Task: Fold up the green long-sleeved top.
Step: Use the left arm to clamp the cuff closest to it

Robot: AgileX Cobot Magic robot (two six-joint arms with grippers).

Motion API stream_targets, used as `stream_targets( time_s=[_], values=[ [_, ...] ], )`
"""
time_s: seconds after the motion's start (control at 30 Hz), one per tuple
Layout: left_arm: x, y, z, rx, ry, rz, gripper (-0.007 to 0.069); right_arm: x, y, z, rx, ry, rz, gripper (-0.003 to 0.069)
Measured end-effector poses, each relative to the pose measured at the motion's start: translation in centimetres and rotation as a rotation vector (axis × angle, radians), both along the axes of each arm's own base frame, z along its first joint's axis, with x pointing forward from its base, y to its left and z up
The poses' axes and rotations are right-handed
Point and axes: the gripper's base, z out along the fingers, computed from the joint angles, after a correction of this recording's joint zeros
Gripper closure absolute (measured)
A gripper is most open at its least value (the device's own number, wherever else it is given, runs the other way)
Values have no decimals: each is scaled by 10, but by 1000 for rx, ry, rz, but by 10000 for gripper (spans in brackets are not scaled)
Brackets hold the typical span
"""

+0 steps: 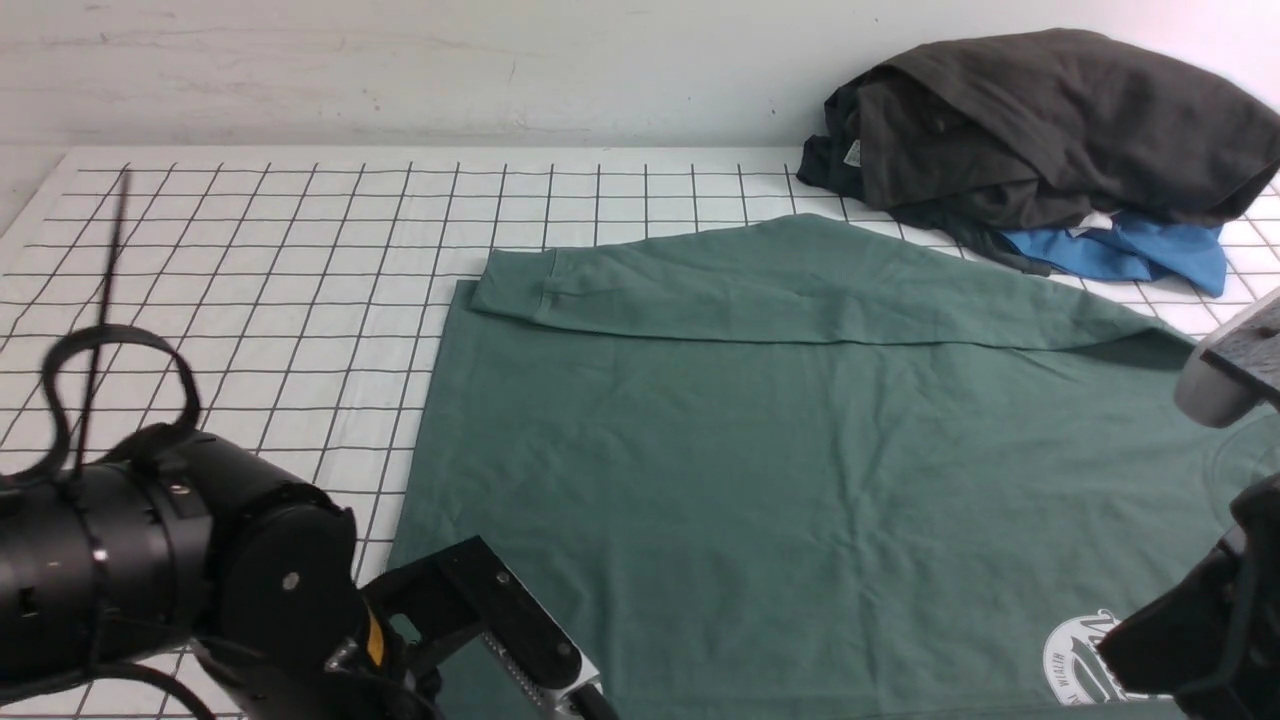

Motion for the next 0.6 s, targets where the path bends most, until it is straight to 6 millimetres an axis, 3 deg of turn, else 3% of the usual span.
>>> stream_targets(
  time_s=[0.2, 0.47, 0.6],
  values=[
    [5, -3, -24, 51, 70, 3, 94, 0, 0, 0, -2, -1, 0, 673],
    [6, -4, -25, 56, 74, 19, 115, 0, 0, 0, -2, -1, 0, 673],
    [7, -5, -23, 63, 84, 30, 188, 0, 0, 0, 0, 1, -5, 673]
  ],
)
